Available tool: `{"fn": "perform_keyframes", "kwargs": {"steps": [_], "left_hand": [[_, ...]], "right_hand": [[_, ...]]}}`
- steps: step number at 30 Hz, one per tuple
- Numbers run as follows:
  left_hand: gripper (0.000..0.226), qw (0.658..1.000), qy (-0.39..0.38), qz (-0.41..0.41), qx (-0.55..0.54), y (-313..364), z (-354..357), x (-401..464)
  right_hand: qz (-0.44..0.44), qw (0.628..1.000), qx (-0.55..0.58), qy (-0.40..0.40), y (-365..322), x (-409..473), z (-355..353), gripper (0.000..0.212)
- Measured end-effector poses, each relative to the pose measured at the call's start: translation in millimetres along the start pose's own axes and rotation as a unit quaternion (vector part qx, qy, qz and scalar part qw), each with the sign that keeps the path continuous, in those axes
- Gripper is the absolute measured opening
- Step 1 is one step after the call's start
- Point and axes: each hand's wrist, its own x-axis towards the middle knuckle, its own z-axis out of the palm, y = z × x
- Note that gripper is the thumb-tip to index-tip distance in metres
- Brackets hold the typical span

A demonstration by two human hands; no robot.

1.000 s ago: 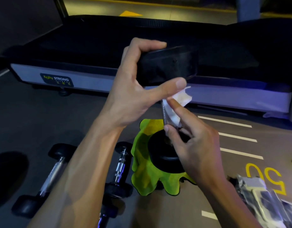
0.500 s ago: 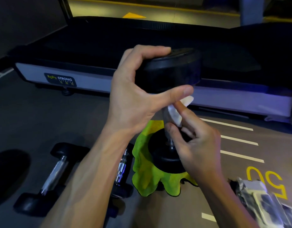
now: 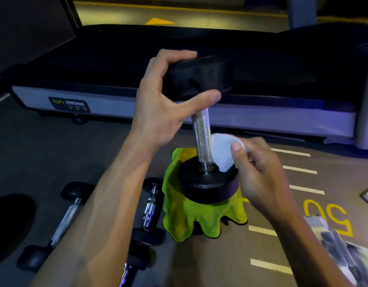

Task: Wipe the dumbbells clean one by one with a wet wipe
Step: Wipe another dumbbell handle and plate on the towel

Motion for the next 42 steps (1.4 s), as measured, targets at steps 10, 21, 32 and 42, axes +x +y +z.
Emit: {"fn": "perform_keyframes", "kwargs": {"steps": [10,21,32,42], "left_hand": [[0.062,1.000,-0.007,0.019,0.009,0.0,1.3,-3.8],[0.062,1.000,-0.018,0.022,0.000,-1.5,1.7,-2.4],[0.064,1.000,-0.012,0.007,0.002,-2.7,7.5,1.6],[0.064,0.991,0.079,0.017,0.106,16.0,40.3,-5.6]], "right_hand": [[-0.026,0.997,-0.042,0.067,-5.9,32.7,1.2,0.006],[0.026,0.975,0.137,-0.172,-1.2,7.4,-11.9,0.012],[0.052,0.959,0.139,-0.241,5.9,33.9,5.3,0.036],[0.058,0.994,-0.093,-0.015,-14.0,10.7,29.7,0.032]]}}
